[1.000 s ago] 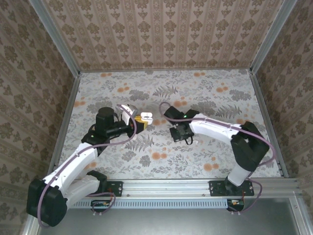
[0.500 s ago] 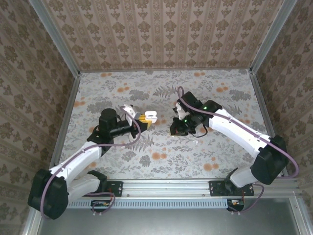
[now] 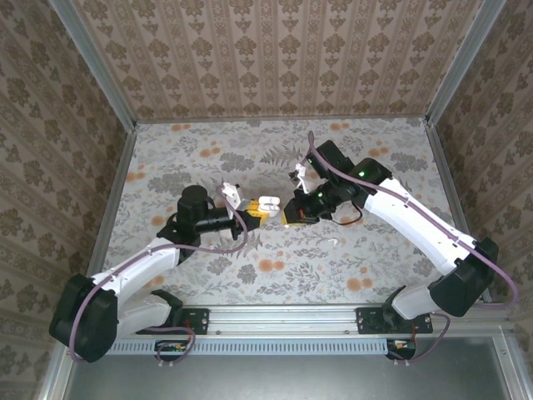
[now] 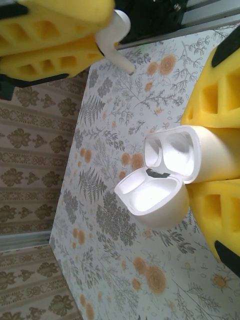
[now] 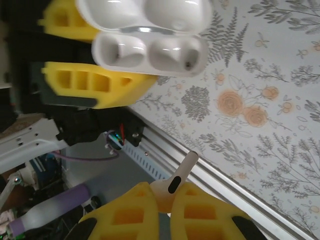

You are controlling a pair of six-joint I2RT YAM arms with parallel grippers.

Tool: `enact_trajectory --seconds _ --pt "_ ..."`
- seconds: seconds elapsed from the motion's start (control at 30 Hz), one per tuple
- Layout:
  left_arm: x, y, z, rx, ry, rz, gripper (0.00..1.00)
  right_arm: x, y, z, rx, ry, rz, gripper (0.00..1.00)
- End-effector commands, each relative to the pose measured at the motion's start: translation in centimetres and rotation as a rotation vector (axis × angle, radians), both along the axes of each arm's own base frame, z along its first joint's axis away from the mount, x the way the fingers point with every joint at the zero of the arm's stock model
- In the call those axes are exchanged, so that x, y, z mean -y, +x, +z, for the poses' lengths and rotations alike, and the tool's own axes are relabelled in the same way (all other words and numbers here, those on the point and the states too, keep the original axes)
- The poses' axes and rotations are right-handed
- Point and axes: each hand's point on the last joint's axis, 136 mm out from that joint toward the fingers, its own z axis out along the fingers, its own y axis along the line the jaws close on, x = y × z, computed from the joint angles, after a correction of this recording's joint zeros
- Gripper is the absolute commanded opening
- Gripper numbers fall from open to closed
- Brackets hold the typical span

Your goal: Insert the wireless bluetooth earbuds into the charging case

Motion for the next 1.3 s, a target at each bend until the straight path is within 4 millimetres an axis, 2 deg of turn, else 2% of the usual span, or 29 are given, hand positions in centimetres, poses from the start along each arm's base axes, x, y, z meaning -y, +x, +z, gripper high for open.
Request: enact_trajectory --seconds 0.0,0.47,1.27 --pt "0.6 -0.8 2.0 0.079 -0.039 -0.066 0.00 -0.7 -0.5 1.2 -0.026 0.043 0.063 0.07" --pt "1.2 -2.6 3.0 0.071 -0.065 -0.146 0.00 -2.5 0.4 2.1 0.022 0.086 0.200 0.06" --pt "1.5 -3.9 3.9 0.064 -0.086 -0.186 0.00 -2.0 0.6 1.2 0.083 0.006 0.304 0.06"
